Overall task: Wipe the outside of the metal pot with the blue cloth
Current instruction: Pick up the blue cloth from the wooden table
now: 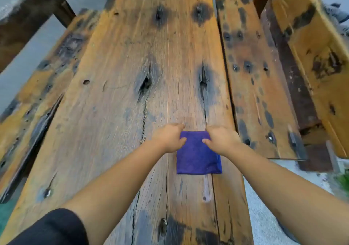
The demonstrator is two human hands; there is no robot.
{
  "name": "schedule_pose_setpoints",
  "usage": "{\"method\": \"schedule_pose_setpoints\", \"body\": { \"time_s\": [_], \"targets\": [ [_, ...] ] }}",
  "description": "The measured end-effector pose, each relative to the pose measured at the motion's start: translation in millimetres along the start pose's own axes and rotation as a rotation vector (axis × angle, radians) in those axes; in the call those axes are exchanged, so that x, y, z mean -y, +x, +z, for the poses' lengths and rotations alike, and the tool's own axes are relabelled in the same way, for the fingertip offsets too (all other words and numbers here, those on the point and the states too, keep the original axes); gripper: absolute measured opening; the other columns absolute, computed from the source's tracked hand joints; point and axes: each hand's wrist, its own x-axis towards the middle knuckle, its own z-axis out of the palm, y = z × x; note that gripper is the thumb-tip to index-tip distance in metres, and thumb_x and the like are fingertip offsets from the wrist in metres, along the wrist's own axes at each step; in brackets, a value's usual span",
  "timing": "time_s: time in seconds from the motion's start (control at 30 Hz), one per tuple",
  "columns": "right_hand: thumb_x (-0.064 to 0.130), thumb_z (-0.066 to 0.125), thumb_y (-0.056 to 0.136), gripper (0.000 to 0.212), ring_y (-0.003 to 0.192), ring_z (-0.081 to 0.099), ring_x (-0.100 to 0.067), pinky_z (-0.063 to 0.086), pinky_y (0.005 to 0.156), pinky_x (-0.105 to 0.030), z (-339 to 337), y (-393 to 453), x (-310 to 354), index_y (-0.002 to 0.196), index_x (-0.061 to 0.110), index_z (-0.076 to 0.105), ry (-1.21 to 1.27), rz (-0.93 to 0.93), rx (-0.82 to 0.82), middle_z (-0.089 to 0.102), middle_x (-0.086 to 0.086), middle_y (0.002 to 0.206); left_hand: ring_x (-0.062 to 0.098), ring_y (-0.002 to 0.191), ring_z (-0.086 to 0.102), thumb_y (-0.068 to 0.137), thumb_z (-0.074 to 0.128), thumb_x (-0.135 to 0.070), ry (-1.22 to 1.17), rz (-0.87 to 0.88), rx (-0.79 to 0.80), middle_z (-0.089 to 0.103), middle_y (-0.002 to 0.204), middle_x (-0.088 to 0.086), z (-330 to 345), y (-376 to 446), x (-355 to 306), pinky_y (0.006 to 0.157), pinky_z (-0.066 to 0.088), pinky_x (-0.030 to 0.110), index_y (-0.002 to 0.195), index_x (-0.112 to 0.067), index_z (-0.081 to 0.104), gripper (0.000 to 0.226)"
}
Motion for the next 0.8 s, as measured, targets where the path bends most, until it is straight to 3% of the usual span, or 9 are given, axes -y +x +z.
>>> {"method": "schedule_pose_setpoints", "body": {
  "time_s": [0.07, 0.17, 0.37, 0.6, 0.73, 0.8],
  "targets": [
    [0.047, 0.056, 0.090, 0.030, 0.095, 0.059, -0.025, 0.042, 0.066, -0.034, 18, 18, -6, 0.105, 0.021, 0.053, -0.007, 0.006, 0.025, 0.063, -0.003, 0.107, 0.030, 0.127, 0.050, 0.092, 0.054, -0.035, -0.010, -0.011, 0.067, 0.054, 0.138, 0.010, 18, 18, 5, 0.102, 0.045, 0.041, 0.139, -0.014, 0.047, 0.052],
    [0.043, 0.058, 0.090, 0.040, 0.106, 0.057, -0.027, 0.048, 0.077, -0.038, 44, 37, -15, 0.121, 0.018, 0.051, -0.049, -0.009, 0.078, 0.058, -0.005, 0.121, 0.030, 0.125, 0.051, 0.091, 0.054, -0.034, 0.013, -0.043, 0.146, 0.054, 0.138, 0.010, 49, 42, 14, 0.101, 0.046, 0.042, 0.140, -0.013, 0.045, 0.054],
    [0.034, 0.064, 0.088, 0.048, 0.112, 0.054, -0.031, 0.046, 0.079, -0.039, 68, 59, -33, 0.128, 0.014, 0.045, -0.081, -0.053, 0.118, 0.051, -0.008, 0.132, 0.032, 0.118, 0.053, 0.092, 0.054, -0.033, 0.075, -0.040, 0.089, 0.048, 0.136, 0.009, 79, 75, 31, 0.090, 0.051, 0.048, 0.134, -0.014, 0.044, 0.048],
    [0.033, 0.077, 0.078, 0.044, 0.104, 0.055, -0.032, 0.047, 0.083, -0.041, 66, 78, -45, 0.110, 0.013, 0.055, 0.052, -0.051, 0.155, 0.063, -0.011, 0.111, 0.036, 0.107, 0.058, 0.088, 0.061, -0.026, 0.122, -0.006, 0.121, 0.062, 0.117, 0.015, 80, 99, 35, 0.086, 0.050, 0.044, 0.117, -0.012, 0.051, 0.033],
    [0.028, 0.068, 0.084, 0.018, 0.094, 0.058, -0.033, 0.046, 0.072, -0.038, 62, 78, -45, 0.083, 0.017, 0.054, 0.024, -0.091, 0.229, 0.061, -0.010, 0.093, 0.032, 0.104, 0.058, 0.090, 0.059, -0.025, 0.167, 0.003, 0.141, 0.061, 0.106, 0.008, 74, 102, 34, 0.078, 0.043, 0.037, 0.108, -0.016, 0.059, 0.021],
    [0.026, 0.065, 0.086, 0.012, 0.093, 0.056, -0.030, 0.043, 0.069, -0.034, 61, 73, -46, 0.086, 0.014, 0.062, 0.058, -0.105, 0.216, 0.052, -0.006, 0.087, 0.029, 0.105, 0.054, 0.090, 0.057, -0.026, 0.124, -0.003, 0.118, 0.051, 0.101, 0.004, 73, 96, 37, 0.078, 0.040, 0.036, 0.104, -0.017, 0.061, 0.016]
  ]
}}
